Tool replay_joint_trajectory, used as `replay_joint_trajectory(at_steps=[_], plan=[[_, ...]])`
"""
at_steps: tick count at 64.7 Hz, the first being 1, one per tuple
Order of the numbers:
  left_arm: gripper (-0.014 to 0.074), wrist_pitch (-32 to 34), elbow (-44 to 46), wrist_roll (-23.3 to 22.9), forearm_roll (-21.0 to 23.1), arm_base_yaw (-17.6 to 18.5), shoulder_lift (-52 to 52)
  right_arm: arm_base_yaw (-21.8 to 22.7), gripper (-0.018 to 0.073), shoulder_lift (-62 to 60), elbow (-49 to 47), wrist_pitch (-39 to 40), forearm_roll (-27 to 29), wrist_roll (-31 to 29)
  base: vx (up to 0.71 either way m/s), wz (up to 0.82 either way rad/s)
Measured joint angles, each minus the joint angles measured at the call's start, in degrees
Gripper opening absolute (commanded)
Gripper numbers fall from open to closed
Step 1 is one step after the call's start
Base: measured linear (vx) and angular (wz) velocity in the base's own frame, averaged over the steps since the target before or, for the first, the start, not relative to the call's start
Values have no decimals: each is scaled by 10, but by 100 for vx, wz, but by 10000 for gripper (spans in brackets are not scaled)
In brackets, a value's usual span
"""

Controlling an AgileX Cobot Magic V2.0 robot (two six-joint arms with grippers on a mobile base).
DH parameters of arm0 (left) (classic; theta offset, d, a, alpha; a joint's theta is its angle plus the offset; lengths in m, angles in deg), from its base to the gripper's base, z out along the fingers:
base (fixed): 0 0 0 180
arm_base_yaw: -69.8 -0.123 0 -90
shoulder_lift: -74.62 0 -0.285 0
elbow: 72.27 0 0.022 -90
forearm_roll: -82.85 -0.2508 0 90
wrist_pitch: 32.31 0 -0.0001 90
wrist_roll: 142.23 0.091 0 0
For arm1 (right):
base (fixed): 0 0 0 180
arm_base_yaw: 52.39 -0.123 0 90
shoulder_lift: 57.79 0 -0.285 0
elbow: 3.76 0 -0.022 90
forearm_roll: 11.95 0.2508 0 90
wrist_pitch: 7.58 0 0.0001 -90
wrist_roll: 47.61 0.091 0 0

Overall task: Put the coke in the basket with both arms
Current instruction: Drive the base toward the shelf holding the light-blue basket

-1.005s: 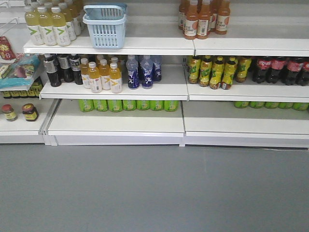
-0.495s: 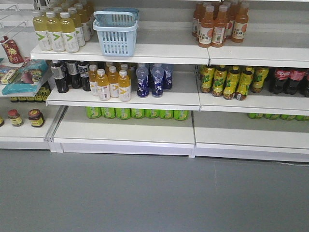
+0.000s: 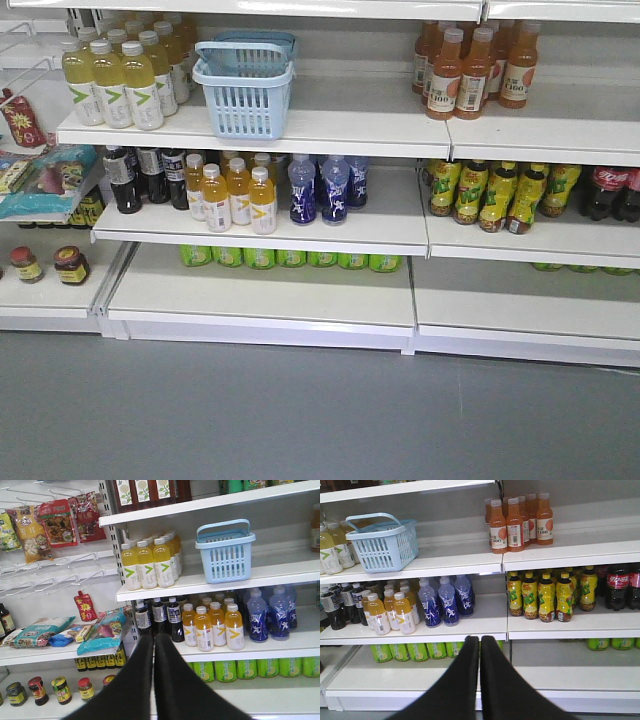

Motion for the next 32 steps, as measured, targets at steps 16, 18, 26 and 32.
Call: replay_joint_trajectory(at_steps=[16, 18, 26, 32], plan=[[-6, 0, 0, 0, 0, 0, 0, 0, -5, 0, 0, 0, 0, 0, 18, 4], [-6, 0, 0, 0, 0, 0, 0, 0, -5, 0, 0, 0, 0, 0, 18, 3], [-6, 0, 0, 0, 0, 0, 0, 0, -5, 0, 0, 0, 0, 0, 18, 4], [-6, 0, 0, 0, 0, 0, 0, 0, -5, 0, 0, 0, 0, 0, 18, 3]])
